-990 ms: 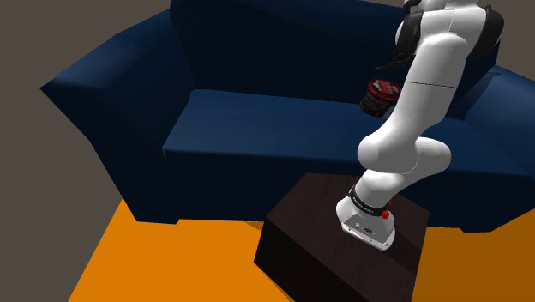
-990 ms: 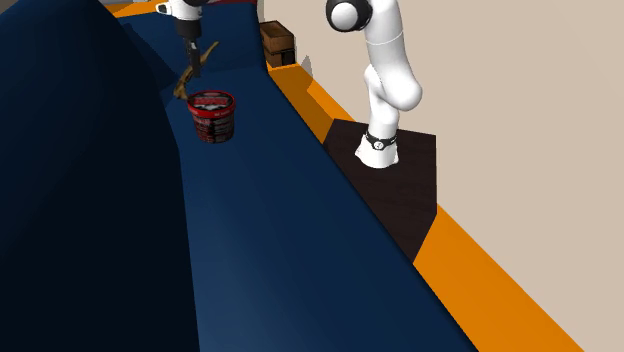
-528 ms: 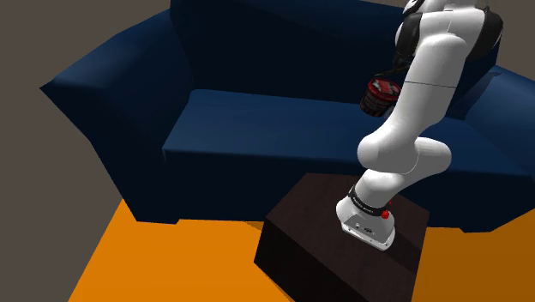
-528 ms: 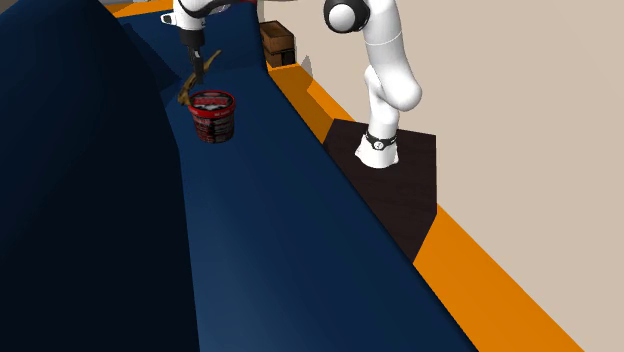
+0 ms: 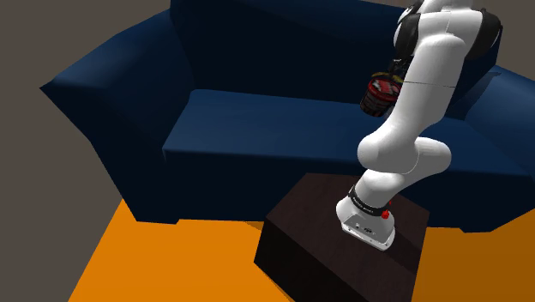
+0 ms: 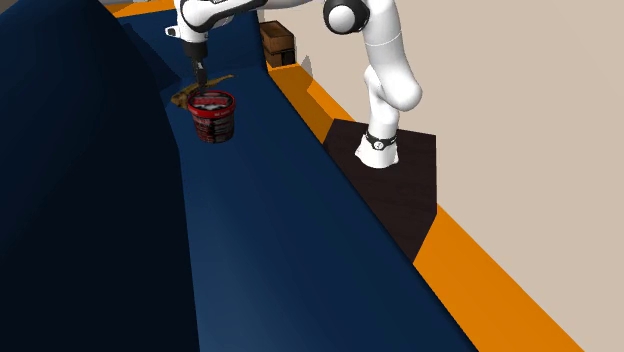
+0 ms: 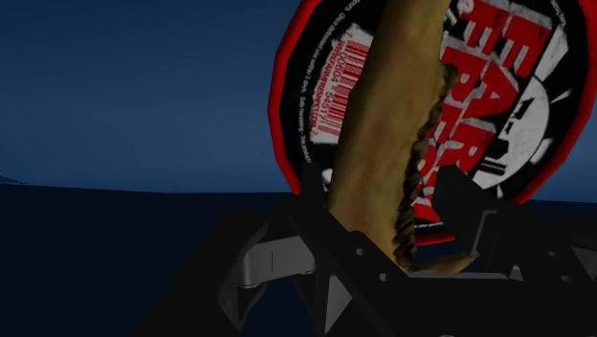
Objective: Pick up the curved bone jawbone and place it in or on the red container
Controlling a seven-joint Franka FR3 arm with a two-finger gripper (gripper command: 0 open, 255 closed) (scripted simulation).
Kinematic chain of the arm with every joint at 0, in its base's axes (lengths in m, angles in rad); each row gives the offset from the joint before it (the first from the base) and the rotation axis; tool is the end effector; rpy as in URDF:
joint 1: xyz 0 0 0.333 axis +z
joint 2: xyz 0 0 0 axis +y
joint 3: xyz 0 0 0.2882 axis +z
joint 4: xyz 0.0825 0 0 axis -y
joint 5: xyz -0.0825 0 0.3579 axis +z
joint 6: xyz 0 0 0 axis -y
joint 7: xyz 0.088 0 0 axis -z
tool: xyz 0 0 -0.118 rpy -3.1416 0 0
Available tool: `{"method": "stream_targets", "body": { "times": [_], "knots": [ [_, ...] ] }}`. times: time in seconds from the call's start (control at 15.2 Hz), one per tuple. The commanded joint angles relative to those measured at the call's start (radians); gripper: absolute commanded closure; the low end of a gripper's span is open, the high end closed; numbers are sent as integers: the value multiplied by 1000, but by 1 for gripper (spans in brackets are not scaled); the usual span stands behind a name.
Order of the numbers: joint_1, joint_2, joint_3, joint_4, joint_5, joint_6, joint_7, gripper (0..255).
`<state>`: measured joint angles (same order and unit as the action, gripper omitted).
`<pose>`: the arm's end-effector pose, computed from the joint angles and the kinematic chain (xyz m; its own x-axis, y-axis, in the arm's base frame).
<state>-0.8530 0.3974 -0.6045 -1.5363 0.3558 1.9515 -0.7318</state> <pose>0.1462 -0.6224 0.4379 0.6902 -0.7091 0.1442 -0.7133 -0.7003 -0.0299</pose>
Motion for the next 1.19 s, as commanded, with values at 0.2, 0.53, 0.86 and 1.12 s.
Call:
{"method": "stream_targets", "body": {
  "times": [0.2, 0.53, 0.86, 1.12],
  "knots": [
    [1, 0, 0, -3, 1, 4, 0, 255],
    [1, 0, 0, -3, 1, 4, 0, 0],
    [-2, -18, -7, 38, -14, -52, 10, 0],
    [-6, -30, -13, 81, -23, -105, 17, 0]
  ]
}}
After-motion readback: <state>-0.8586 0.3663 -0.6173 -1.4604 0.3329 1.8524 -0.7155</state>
